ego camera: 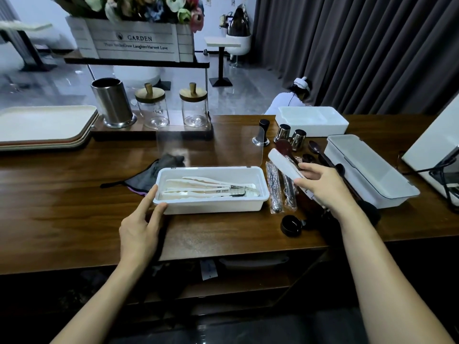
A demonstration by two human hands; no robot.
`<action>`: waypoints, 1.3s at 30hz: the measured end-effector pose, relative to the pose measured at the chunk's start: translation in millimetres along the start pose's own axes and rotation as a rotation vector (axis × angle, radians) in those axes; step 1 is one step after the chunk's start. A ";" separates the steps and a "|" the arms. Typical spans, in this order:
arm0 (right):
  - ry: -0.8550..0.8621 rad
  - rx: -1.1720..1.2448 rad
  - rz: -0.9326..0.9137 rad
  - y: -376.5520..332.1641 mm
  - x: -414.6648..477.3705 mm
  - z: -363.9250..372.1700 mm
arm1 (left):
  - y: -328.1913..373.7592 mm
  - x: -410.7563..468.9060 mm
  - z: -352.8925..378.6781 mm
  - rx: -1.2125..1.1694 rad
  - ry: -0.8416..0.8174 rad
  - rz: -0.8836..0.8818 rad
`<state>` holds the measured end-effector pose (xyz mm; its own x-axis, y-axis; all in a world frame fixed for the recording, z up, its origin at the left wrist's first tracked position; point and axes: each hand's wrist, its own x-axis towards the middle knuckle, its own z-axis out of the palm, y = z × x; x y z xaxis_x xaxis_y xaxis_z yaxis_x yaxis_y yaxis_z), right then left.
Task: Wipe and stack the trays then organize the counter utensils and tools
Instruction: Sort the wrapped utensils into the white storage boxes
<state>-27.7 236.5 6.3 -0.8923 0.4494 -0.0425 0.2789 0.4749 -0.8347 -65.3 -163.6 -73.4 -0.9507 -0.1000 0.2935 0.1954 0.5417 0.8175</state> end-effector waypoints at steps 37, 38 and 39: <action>-0.499 -0.647 -0.389 -91.4 6.1 135.3 | -14.4 3.8 2.0 -0.051 -0.019 -0.005; -0.521 -0.644 -0.388 -92.2 6.5 133.3 | -15.0 3.9 2.0 -0.056 -0.016 -0.001; -0.546 -0.626 -0.379 -92.5 7.2 130.9 | -14.9 3.9 1.7 -0.060 -0.011 0.003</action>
<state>-106.3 96.8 11.4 -0.9628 -0.1655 -0.2135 -0.0679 0.9132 -0.4019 -72.3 -170.6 -85.3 -0.9525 -0.0890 0.2913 0.2124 0.4912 0.8447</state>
